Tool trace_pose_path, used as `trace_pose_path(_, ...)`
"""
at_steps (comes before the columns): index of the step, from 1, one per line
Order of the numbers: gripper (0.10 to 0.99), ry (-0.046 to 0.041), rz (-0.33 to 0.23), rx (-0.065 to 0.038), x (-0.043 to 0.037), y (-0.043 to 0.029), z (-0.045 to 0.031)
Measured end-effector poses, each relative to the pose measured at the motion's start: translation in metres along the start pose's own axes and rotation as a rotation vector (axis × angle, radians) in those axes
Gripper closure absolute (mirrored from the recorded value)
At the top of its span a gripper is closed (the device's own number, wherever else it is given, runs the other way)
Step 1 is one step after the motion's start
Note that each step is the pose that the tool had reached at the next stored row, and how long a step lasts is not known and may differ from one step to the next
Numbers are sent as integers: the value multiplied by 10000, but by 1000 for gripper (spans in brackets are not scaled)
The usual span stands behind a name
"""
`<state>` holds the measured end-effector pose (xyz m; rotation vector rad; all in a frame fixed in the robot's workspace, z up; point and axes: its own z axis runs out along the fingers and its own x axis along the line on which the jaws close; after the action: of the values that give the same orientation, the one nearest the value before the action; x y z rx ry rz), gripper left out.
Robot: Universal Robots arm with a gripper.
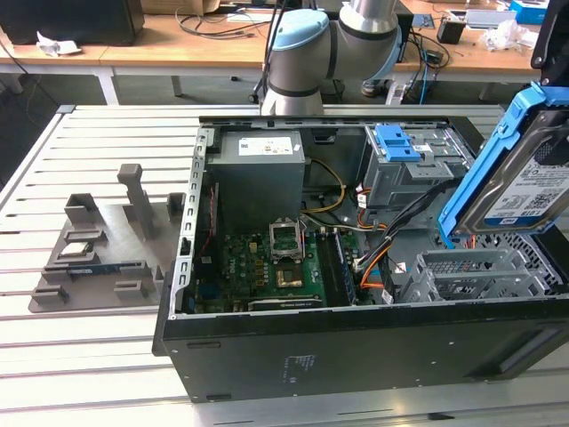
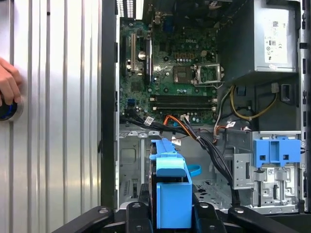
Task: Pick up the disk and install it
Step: 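Pick up the disk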
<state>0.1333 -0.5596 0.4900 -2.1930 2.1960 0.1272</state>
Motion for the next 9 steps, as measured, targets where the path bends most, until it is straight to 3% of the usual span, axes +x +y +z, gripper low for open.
trace_pose_path(9,722,1,0,1,11,-4,134)
